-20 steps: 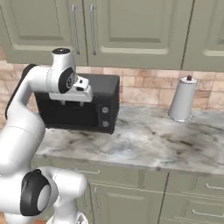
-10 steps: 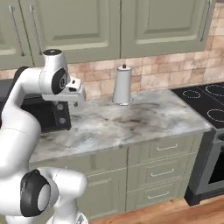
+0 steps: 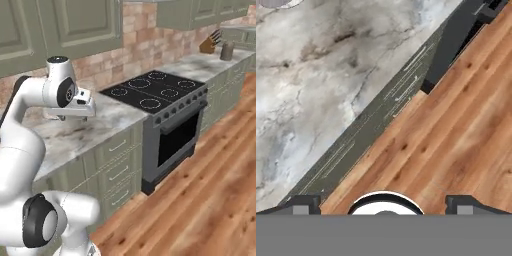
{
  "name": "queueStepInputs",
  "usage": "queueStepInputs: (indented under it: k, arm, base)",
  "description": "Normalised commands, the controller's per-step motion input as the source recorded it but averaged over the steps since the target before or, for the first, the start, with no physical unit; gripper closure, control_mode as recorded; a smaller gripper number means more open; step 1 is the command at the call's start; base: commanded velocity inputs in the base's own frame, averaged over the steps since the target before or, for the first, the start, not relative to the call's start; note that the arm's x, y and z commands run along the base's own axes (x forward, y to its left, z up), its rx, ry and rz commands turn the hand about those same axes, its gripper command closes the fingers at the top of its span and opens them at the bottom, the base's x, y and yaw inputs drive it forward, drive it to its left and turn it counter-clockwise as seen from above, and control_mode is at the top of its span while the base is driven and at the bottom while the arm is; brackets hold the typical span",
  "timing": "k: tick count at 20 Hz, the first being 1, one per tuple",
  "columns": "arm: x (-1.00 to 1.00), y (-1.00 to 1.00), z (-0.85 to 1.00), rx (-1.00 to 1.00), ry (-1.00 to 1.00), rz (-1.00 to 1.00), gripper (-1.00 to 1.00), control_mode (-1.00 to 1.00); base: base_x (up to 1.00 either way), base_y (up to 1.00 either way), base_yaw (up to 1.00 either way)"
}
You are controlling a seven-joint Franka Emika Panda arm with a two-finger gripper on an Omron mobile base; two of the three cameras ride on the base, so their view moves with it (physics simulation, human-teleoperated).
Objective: Navigate to the stand mixer.
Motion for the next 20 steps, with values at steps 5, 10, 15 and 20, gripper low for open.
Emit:
queueStepInputs:
  k: [5, 10, 15, 20]
  arm:
    - [0.0, 0.0, 0.0, 0.0, 0.0, 0.0, -1.0, 1.0]
    - [0.0, 0.0, 0.0, 0.0, 0.0, 0.0, -1.0, 1.0]
    - [0.0, 0.0, 0.0, 0.0, 0.0, 0.0, -1.0, 1.0]
    - [0.0, 0.0, 0.0, 0.0, 0.0, 0.0, -1.0, 1.0]
  base:
    - [0.0, -0.04, -0.9]
    - [0.04, -0.01, -0.82]
    - [0.29, 0.04, -0.58]
    - [0.28, 0.04, -0.38]
